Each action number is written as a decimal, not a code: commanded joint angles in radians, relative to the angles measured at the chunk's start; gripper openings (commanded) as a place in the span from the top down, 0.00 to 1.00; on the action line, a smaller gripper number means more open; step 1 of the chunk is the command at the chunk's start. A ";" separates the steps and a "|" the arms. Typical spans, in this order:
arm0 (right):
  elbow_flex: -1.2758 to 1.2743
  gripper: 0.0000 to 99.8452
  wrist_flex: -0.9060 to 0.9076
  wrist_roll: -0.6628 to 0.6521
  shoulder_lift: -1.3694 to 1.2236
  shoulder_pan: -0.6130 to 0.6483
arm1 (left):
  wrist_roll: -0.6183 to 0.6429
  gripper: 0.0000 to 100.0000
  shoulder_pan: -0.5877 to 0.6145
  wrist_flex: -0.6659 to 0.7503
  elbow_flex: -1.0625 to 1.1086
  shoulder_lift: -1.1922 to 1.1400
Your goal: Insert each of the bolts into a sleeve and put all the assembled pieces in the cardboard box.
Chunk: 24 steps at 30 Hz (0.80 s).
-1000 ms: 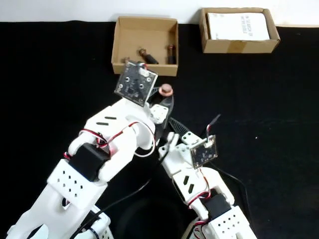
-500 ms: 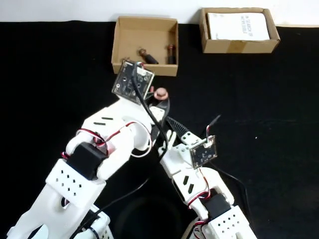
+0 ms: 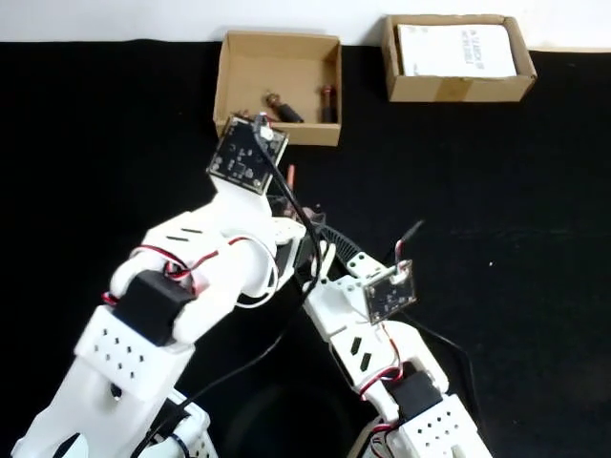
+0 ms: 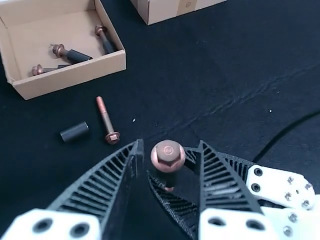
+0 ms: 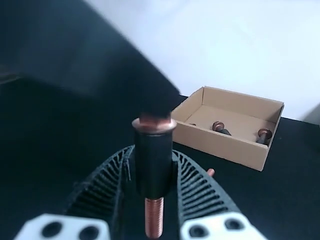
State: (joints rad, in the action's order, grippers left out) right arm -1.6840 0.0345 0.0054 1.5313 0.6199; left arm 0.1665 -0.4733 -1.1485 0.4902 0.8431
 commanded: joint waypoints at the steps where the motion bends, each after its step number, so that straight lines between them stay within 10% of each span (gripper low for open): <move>1: -0.134 0.99 -0.022 0.003 -0.002 -0.048 | 0.005 0.83 0.019 -0.069 -0.151 0.005; 7: 0.108 0.99 0.002 0.213 -0.022 -0.249 | -0.127 0.94 0.209 -0.161 -0.245 0.005; 13: 0.404 0.99 -0.025 0.212 -0.371 -0.248 | -0.354 0.99 0.426 -0.163 -0.041 0.015; 24: 0.839 0.99 -0.461 0.018 -1.245 -0.282 | -0.359 0.99 0.522 -0.057 0.323 0.394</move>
State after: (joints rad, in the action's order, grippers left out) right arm -1.0380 -0.3399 0.0468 0.5002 0.3560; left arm -0.1864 0.0422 -1.2697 0.7142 1.1254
